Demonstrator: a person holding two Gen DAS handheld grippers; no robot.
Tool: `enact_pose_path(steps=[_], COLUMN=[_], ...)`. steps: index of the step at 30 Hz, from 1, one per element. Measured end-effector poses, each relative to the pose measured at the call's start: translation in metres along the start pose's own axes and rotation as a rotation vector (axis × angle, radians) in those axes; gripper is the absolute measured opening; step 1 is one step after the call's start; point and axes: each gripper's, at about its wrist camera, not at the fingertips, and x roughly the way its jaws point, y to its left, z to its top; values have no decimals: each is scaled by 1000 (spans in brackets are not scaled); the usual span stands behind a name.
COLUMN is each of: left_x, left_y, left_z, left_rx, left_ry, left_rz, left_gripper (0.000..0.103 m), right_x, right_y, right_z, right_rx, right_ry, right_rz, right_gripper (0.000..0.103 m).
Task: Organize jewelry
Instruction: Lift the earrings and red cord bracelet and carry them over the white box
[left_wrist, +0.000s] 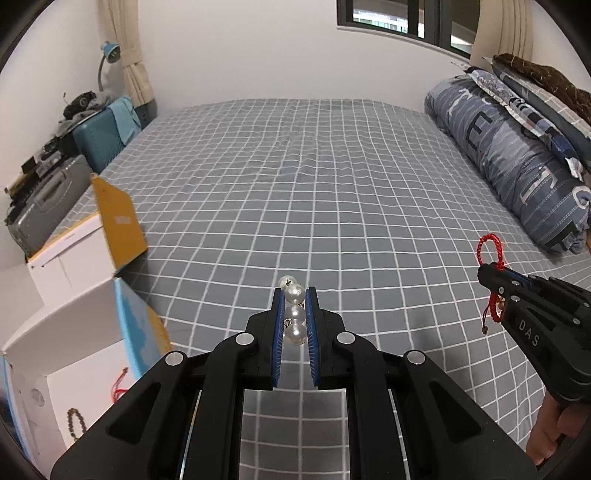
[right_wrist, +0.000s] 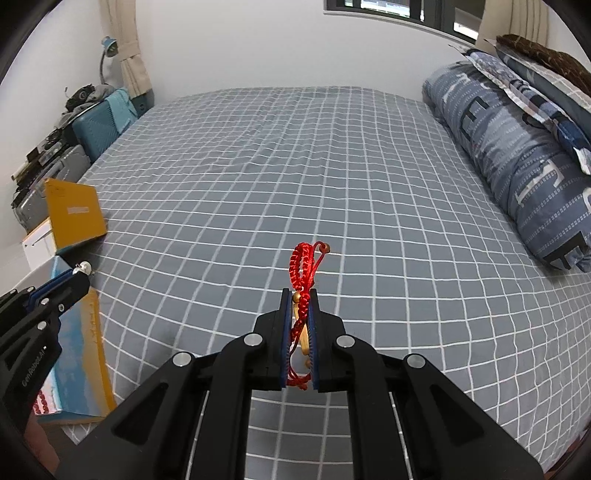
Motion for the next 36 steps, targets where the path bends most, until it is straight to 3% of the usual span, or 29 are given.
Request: enact_pose_path(steps=[21, 36], left_x=[-54, -79], left_y=[133, 227], left_z=[-40, -102], left_rx=[-174, -323], left_ry=[-35, -15], left_rz=[105, 200], left_gripper=[11, 11], right_x=[-21, -47], right_y=[138, 249], right_z=[-7, -34], right_rx=[-158, -303], right_ry=[-44, -79], right_rz=[151, 305], right_gripper=[7, 7])
